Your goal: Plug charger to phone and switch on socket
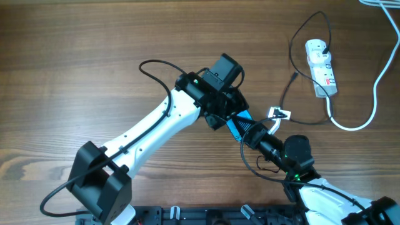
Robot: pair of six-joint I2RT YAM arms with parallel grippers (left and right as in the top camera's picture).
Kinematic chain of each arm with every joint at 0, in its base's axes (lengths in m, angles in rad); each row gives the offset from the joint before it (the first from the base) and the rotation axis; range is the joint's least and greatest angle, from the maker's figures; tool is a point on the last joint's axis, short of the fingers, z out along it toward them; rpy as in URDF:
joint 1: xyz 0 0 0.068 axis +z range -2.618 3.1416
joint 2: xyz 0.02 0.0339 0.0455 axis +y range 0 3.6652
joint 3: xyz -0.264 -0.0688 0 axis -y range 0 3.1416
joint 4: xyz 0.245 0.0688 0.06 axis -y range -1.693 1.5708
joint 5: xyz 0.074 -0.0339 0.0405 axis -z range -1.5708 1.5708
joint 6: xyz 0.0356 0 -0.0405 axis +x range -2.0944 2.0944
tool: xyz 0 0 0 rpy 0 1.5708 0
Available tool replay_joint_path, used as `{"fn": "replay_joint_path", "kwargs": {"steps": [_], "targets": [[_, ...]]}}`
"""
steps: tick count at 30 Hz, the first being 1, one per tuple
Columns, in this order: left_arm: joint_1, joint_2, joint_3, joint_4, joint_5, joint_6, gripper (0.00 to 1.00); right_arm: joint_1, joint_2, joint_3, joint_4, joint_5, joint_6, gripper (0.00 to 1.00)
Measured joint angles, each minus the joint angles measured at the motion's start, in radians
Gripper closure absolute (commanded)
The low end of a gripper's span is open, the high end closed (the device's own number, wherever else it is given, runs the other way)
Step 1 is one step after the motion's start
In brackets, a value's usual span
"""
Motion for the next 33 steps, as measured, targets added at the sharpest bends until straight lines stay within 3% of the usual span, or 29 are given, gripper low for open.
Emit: {"fn": "replay_joint_path", "kwargs": {"steps": [5,15,18,23,28,33], "targets": [[0.142,-0.030,0.000,-0.017,0.047,0.084,0.08,0.002,0.000,0.001,-0.047,-0.057,0.188,0.96],[0.500,-0.193,0.000,-0.217,0.065,0.324,0.01,0.002,0.000,0.001,-0.059,-0.184,0.698,0.96],[0.570,-0.194,0.000,-0.299,0.065,0.389,0.00,0.002,0.000,0.002,-0.033,-0.203,0.780,0.95],[0.618,-0.194,0.000,-0.356,0.089,0.444,0.00,0.002,0.000,0.010,0.001,-0.208,0.823,0.96],[0.583,-0.194,0.000,-0.362,0.358,0.584,0.00,0.002,0.000,0.046,0.004,-0.197,0.837,0.96],[0.508,-0.197,-0.052,-0.311,0.462,0.635,0.00,0.002,0.000,0.049,0.004,-0.163,0.837,0.96]]}}
